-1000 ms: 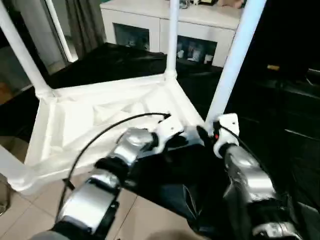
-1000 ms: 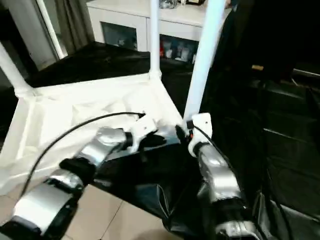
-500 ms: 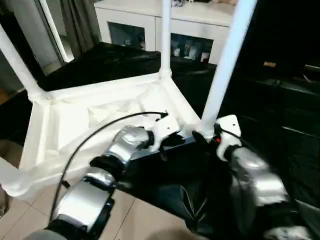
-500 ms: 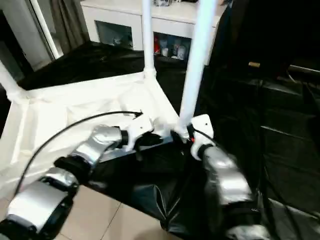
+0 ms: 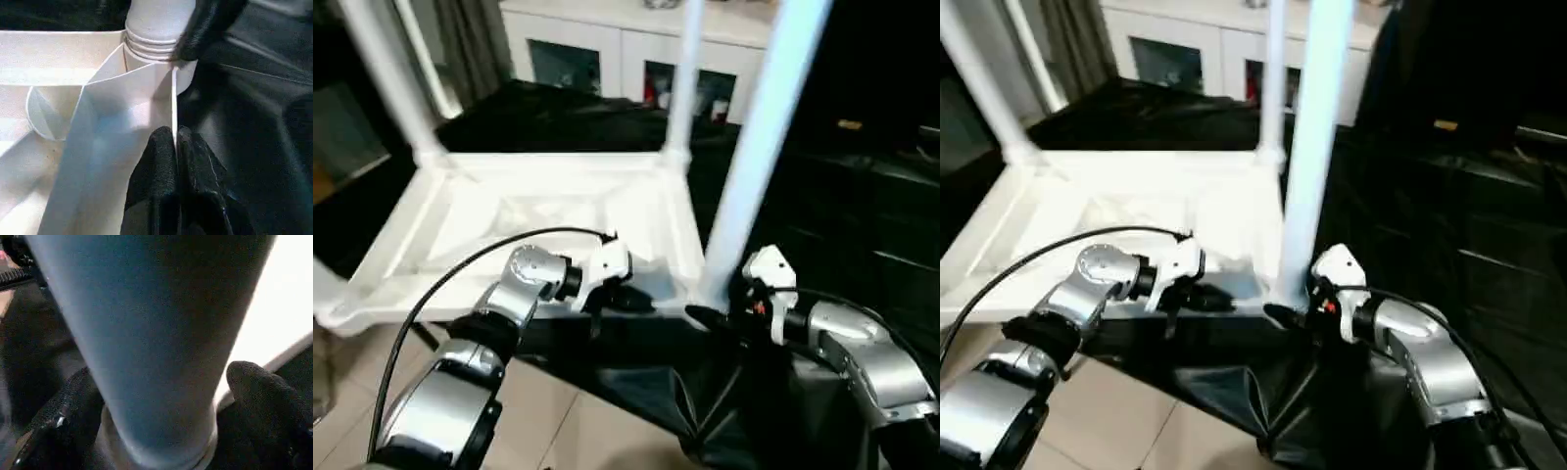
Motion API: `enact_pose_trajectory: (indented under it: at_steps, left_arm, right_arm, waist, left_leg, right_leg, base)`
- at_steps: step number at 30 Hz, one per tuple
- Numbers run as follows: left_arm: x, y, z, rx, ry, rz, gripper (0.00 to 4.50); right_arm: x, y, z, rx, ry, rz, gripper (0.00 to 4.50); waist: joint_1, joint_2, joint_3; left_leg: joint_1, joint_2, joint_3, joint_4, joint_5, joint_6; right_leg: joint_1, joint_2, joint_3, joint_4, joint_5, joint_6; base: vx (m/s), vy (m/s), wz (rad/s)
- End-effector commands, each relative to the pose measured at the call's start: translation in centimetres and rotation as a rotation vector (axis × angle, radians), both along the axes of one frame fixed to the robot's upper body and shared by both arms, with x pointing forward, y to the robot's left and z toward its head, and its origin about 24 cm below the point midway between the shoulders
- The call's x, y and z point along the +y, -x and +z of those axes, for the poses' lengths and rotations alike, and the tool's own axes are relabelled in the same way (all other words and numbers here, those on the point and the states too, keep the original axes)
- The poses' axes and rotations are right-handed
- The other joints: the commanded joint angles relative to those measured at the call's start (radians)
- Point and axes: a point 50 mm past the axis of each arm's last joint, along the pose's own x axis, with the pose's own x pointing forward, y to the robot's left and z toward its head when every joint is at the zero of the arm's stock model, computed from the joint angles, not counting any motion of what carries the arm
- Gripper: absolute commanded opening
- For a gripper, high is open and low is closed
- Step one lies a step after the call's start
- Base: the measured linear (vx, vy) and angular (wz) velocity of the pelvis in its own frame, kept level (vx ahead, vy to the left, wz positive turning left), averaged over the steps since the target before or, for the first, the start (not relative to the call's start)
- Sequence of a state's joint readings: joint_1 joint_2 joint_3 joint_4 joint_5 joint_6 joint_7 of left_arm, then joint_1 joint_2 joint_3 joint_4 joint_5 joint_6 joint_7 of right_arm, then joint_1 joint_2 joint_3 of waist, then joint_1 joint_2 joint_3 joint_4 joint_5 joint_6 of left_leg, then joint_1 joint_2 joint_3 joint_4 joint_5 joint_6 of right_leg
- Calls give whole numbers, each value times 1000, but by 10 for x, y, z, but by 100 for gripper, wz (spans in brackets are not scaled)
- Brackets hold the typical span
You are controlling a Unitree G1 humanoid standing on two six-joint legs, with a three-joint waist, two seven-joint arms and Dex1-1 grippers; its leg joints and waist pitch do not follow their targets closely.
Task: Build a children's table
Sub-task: Rotate leg to tighten
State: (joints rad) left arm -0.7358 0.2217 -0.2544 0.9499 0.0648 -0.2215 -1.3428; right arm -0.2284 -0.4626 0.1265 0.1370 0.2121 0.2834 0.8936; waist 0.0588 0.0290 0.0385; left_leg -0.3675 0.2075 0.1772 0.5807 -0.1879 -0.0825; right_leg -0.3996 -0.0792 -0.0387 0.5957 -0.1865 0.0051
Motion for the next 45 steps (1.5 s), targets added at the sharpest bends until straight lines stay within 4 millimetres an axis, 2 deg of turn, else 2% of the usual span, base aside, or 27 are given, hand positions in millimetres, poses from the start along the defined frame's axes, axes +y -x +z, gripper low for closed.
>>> enact_pose_trajectory:
  at_steps: [1, 5, 9, 14, 17, 18, 19, 20, 22, 24, 26, 27, 29, 31, 34, 36, 37, 40, 41, 42, 45]
  left_arm:
    - [-1, 5, -2, 29, 45, -14, 0]
    - [0, 5, -3, 33, 43, -14, 0]
    - [1, 6, -2, 42, 43, -15, 0]
    - [3, 6, -3, 38, 38, -5, 0]
    - [3, 3, -3, 17, 33, 41, 0]
    - [2, 0, -4, -5, 21, 84, 0]
    - [2, -8, -6, -43, -16, 186, 0]
    - [2, -8, -6, -45, -19, 191, 0]
    - [-7, -18, -6, -83, -27, 328, 0]
    - [-12, -21, -6, -90, -19, 363, 0]
    - [-22, -25, -5, -111, -19, 435, 0]
    - [-27, -27, -5, -124, -21, 472, 0]
    - [-31, -28, -5, -130, -22, 503, 0]
    - [-50, -29, -5, -151, -21, 529, 0]
    - [-53, -28, -5, -155, -18, 522, 0]
    - [-52, -28, -4, -163, -20, 492, 0]
    - [-50, -27, -4, -168, -23, 463, 0]
    - [-42, -24, -5, -186, -35, 403, 0]
    - [-40, -23, -6, -178, -33, 387, 0]
    - [-38, -22, -6, -173, -35, 371, 0]
    - [-30, -18, -8, -162, -36, 297, 0]
  right_arm:
    - [0, 2, 1, 11, -12, 11, 405]
    - [2, 4, 0, 23, -22, 23, 371]
    - [2, 6, -1, 34, -19, 31, 337]
    - [1, 6, -3, 41, -21, 26, 285]
    - [0, 2, -6, 39, -18, -30, 277]
    - [-2, -1, -9, 32, -8, -77, 275]
    - [-5, -9, -17, 17, 21, -214, 272]
    - [-6, -9, -18, 16, 22, -222, 272]
    - [-6, -21, -32, 23, 39, -493, 272]
    - [-4, -23, -34, 22, 40, -566, 270]
    - [2, -25, -38, 32, 44, -668, 270]
    - [5, -26, -40, 41, 47, -708, 270]
    - [9, -26, -42, 45, 55, -733, 270]
    - [34, -29, -44, 41, 38, -742, 270]
    - [41, -29, -44, 32, 41, -734, 270]
    - [41, -30, -43, 29, 24, -736, 270]
    - [39, -30, -41, 26, 5, -739, 325]
    - [30, -34, -29, -25, -57, -721, 341]
    - [28, -34, -26, -42, -62, -693, 360]
    - [26, -34, -23, -53, -62, -648, 373]
    - [18, -28, -14, -65, -44, -468, 386]
  waist:
    - [2, -14, -52]
    - [3, -15, -53]
    - [2, -16, -56]
    - [3, -15, -55]
    - [2, -15, -55]
    - [0, -16, -54]
    - [-4, -15, -52]
    - [-5, -14, -51]
    - [-10, -15, -50]
    - [-15, -18, -50]
    - [-16, -19, -51]
    - [-16, -16, -51]
    - [-14, -20, -52]
    - [-10, -17, -52]
    - [-7, -18, -51]
    - [-6, -17, -52]
    - [-6, -18, -51]
    - [-7, -17, -53]
    - [-6, -16, -53]
    - [-9, -17, -56]
    - [-11, -19, -55]
  left_leg:
    - [10, 22, 5, -64, -203, 75]
    - [7, 20, 3, -64, -193, 68]
    - [5, 19, 3, -61, -159, 79]
    - [5, 18, 3, -61, -160, 81]
    - [6, 18, 3, -61, -166, 76]
    - [7, 17, 3, -62, -175, 69]
    - [7, 15, 2, -64, -195, 57]
    - [9, 14, 3, -65, -206, 48]
    - [11, 12, 0, -68, -230, 23]
    - [11, 12, -2, -71, -235, 8]
    - [9, 11, -1, -70, -231, 13]
    - [13, 11, 0, -69, -228, 9]
    - [15, 10, 1, -67, -224, 14]
    - [11, 10, 0, -69, -213, 19]
    - [9, 9, -1, -71, -210, 18]
    - [9, 10, -2, -72, -217, 25]
    - [7, 10, -3, -72, -217, 27]
    - [5, 10, -2, -71, -218, 32]
    - [6, 10, -3, -70, -212, 33]
    - [-2, 10, -4, -69, -188, 39]
    - [1, 10, -2, -64, -182, 66]
  right_leg:
    - [50, -52, 30, -69, -160, -260]
    - [51, -51, 30, -68, -156, -249]
    - [54, -50, 29, -62, -106, -254]
    - [53, -50, 28, -62, -109, -255]
    - [52, -50, 28, -65, -127, -251]
    - [50, -51, 29, -67, -146, -248]
    - [48, -50, 27, -70, -182, -239]
    - [46, -51, 27, -73, -210, -234]
    - [44, -51, 27, -79, -279, -212]
    - [43, -49, 28, -82, -295, -191]
    - [43, -48, 29, -81, -277, -189]
    - [38, -47, 30, -82, -270, -189]
    - [40, -47, 31, -83, -266, -188]
    - [40, -50, 30, -82, -258, -182]
    - [43, -50, 29, -81, -243, -175]
    - [45, -51, 29, -82, -246, -171]
    - [46, -52, 29, -82, -245, -169]
    - [47, -52, 29, -81, -233, -169]
    - [48, -52, 29, -80, -223, -170]
    - [55, -51, 27, -73, -173, -176]
    - [56, -50, 27, -72, -136, -198]
  base:
    - [0, 0, 0]
    - [0, 0, 0]
    - [0, 0, 0]
    - [0, 0, 0]
    - [0, 0, 0]
    - [0, 0, 0]
    - [0, 0, 0]
    - [0, 0, 0]
    - [0, 0, 0]
    - [0, 0, 0]
    - [0, 0, 0]
    - [0, 0, 0]
    - [0, 0, 0]
    - [0, 0, 0]
    - [0, 0, 0]
    - [0, 0, 0]
    - [0, 0, 0]
    - [0, 0, 0]
    - [0, 0, 0]
    - [0, 0, 0]
    - [0, 0, 0]
